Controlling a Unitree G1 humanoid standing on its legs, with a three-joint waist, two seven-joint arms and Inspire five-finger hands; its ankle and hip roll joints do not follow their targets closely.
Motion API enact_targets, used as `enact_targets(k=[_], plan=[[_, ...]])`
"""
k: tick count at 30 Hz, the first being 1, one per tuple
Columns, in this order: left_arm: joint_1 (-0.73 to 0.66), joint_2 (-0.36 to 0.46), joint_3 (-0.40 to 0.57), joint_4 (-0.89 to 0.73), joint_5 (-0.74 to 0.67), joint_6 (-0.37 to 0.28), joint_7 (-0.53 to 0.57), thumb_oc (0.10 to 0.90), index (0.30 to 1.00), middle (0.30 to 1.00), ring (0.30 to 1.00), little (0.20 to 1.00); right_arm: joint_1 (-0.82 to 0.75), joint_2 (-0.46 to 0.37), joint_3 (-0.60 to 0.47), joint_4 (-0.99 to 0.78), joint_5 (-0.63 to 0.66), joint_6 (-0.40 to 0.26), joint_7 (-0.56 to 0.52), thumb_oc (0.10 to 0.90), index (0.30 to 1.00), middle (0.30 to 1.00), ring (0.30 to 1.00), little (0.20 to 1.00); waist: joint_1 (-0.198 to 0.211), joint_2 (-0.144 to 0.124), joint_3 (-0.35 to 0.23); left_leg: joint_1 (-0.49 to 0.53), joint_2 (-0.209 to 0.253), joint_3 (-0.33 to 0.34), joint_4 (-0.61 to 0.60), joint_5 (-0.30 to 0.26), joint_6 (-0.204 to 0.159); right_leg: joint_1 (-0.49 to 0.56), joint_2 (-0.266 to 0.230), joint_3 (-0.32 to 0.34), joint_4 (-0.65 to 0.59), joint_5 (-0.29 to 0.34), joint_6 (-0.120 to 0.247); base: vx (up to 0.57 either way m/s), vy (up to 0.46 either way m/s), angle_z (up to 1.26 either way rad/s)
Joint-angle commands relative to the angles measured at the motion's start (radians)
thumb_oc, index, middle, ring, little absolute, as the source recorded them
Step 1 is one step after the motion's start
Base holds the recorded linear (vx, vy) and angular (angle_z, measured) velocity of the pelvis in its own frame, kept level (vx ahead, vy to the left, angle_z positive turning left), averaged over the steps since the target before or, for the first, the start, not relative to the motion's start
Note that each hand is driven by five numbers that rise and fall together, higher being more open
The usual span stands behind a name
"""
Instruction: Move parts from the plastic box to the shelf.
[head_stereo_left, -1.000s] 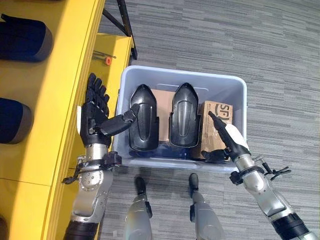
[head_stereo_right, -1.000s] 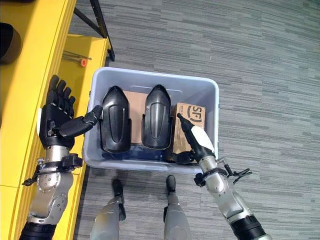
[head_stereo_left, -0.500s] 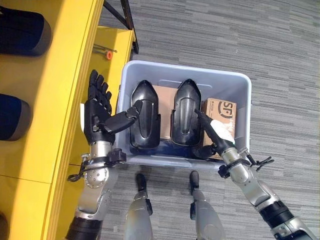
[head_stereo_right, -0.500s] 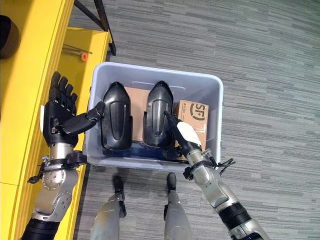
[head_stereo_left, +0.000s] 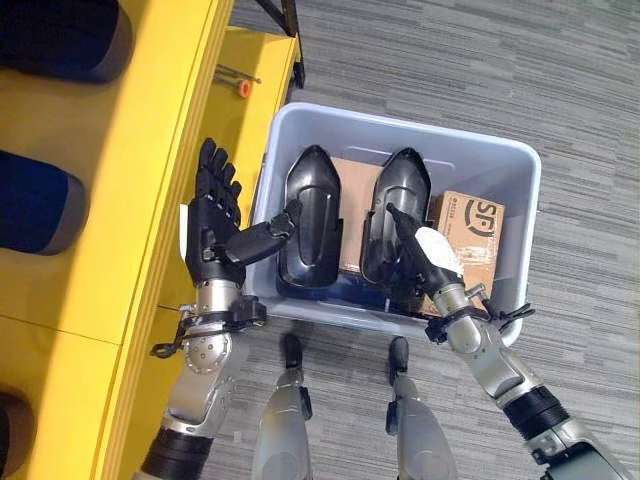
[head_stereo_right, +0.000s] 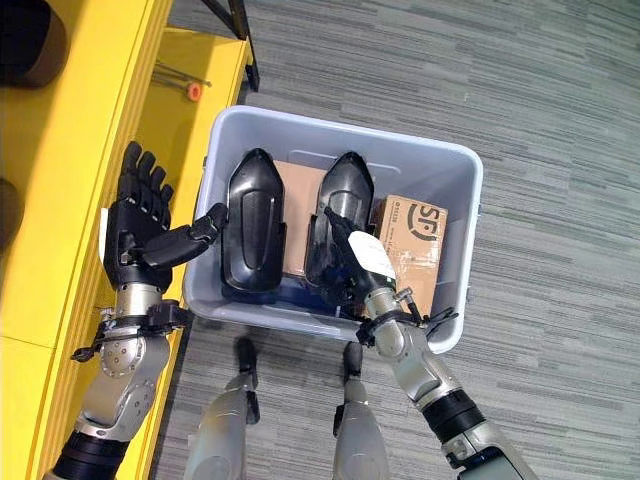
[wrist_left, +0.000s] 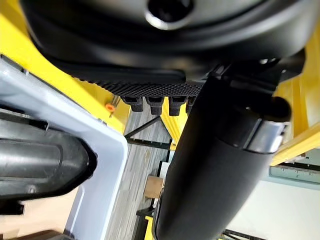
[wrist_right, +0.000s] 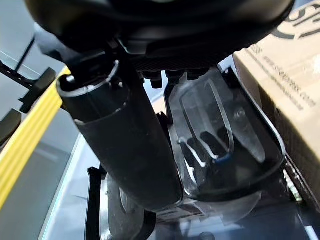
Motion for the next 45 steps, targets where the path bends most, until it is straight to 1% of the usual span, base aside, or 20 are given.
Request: enact_targets(k=[1,8,17,21,22,25,32,36,40,42,43,44,45], plan=[[-0.05,0.01,0.025,-0.113,0.042,-0.125,0.023,0.9,1.0,1.0,1.0,1.0,-0.087,0.02,0.003,-0.039,-0.023,-0.05,-0.061,0.9,1.0,1.0,1.0,1.0,-0.005,-0.018,-0.038,-0.113,0.007,-0.004,0.029,0.053,0.006,0.086,-0.08,-0.038,0.076,-0.156,0.031,-0.02,0.024,0.06],[-0.052,0.008,0.024,-0.118,0.048,-0.123,0.031,0.9,1.0,1.0,1.0,1.0,-0.08,0.035,0.002,-0.012,-0.012,-0.042,-0.072,0.9,1.0,1.0,1.0,1.0,-0.002,-0.009,-0.021,-0.131,-0.001,-0.01,0.034,0.051,0.009,0.069,-0.084,-0.04,0.088,-0.158,0.03,-0.01,0.014,0.03],[-0.061,0.006,0.019,-0.118,0.058,-0.121,0.05,0.9,1.0,1.0,1.0,1.0,-0.078,0.048,-0.016,0.018,0.008,-0.026,-0.105,0.9,1.0,1.0,1.0,1.0,-0.01,0.001,0.015,-0.16,-0.002,-0.01,0.056,0.048,0.012,0.034,-0.084,-0.032,0.113,-0.164,0.025,-0.01,0.008,0.03],[-0.067,0.013,0.017,-0.124,0.058,-0.124,0.057,0.9,1.0,1.0,1.0,1.0,-0.096,0.045,-0.02,0.038,-0.005,-0.015,-0.136,0.9,1.0,1.0,1.0,1.0,-0.012,0.013,0.036,-0.18,-0.003,-0.009,0.067,0.046,0.013,0.005,-0.084,-0.024,0.135,-0.168,0.021,-0.01,0.001,-0.01],[-0.067,0.013,0.017,-0.124,0.058,-0.124,0.057,0.9,1.0,1.0,1.0,1.0,-0.097,0.045,-0.02,0.039,-0.005,-0.015,-0.137,0.9,1.0,1.0,1.0,1.0,-0.012,0.012,0.038,-0.178,-0.003,-0.009,0.072,0.039,0.012,0.008,-0.085,-0.024,0.139,-0.174,0.021,-0.04,0.008,0.0],[-0.068,0.011,0.02,-0.127,0.055,-0.123,0.063,0.9,1.0,1.0,1.0,1.0,-0.111,0.044,-0.025,0.046,-0.017,-0.006,-0.154,0.9,1.0,1.0,1.0,1.0,-0.015,0.018,0.051,-0.2,-0.002,-0.008,0.089,0.033,0.014,-0.026,-0.08,-0.011,0.164,-0.18,0.017,-0.01,0.004,0.0],[-0.078,0.002,0.005,-0.133,0.043,-0.124,0.071,0.9,1.0,1.0,1.0,1.0,-0.151,0.047,-0.015,0.061,-0.022,-0.001,-0.181,0.9,1.0,1.0,1.0,1.0,-0.018,0.027,0.051,-0.264,0.006,-0.005,0.11,0.03,0.014,-0.112,-0.068,-0.003,0.213,-0.195,0.009,-0.02,-0.012,-0.05],[-0.08,0.002,0.0,-0.139,0.039,-0.124,0.069,0.9,1.0,1.0,1.0,1.0,-0.16,0.048,-0.011,0.073,-0.029,0.003,-0.192,0.9,1.0,1.0,1.0,1.0,-0.018,0.034,0.051,-0.314,0.01,-0.009,0.147,0.018,0.017,-0.162,-0.058,0.005,0.257,-0.213,0.002,-0.02,-0.018,-0.03],[-0.088,0.0,-0.006,-0.146,0.032,-0.133,0.07,0.9,1.0,1.0,1.0,1.0,-0.181,0.055,-0.005,0.097,-0.025,0.007,-0.208,0.9,1.0,1.0,1.0,1.0,-0.02,0.047,0.051,-0.373,0.013,-0.016,0.201,-0.006,0.025,-0.245,-0.047,0.024,0.345,-0.234,-0.007,-0.04,0.001,0.01],[-0.089,-0.006,-0.01,-0.144,0.026,-0.135,0.075,0.9,1.0,1.0,1.0,1.0,-0.195,0.052,0.002,0.115,-0.035,0.01,-0.213,0.9,1.0,1.0,1.0,1.0,-0.021,0.049,0.051,-0.406,0.017,-0.021,0.238,-0.021,0.03,-0.288,-0.043,0.029,0.396,-0.25,-0.014,0.0,-0.016,0.0],[-0.083,-0.008,-0.014,-0.144,0.023,-0.133,0.074,0.9,1.0,1.0,1.0,1.0,-0.199,0.052,0.004,0.12,-0.037,0.013,-0.215,0.9,1.0,1.0,1.0,1.0,-0.022,0.047,0.051,-0.405,0.017,-0.033,0.259,-0.052,0.023,-0.291,-0.044,0.037,0.421,-0.275,-0.016,0.0,0.0,0.0],[-0.086,-0.008,-0.012,-0.145,0.023,-0.134,0.074,0.9,1.0,1.0,1.0,1.0,-0.202,0.052,0.004,0.12,-0.038,0.012,-0.216,0.9,1.0,1.0,1.0,1.0,-0.021,0.05,0.051,-0.425,0.021,-0.027,0.259,-0.029,0.033,-0.313,-0.041,0.034,0.425,-0.26,-0.019,-0.02,-0.011,0.06],[-0.083,-0.01,-0.014,-0.147,0.022,-0.134,0.075,0.9,1.0,1.0,1.0,1.0,-0.207,0.053,0.007,0.126,-0.037,0.012,-0.217,0.9,1.0,1.0,1.0,1.0,-0.021,0.052,0.051,-0.439,0.023,-0.031,0.275,-0.035,0.035,-0.331,-0.04,0.036,0.443,-0.266,-0.02,-0.03,-0.03,0.08]])
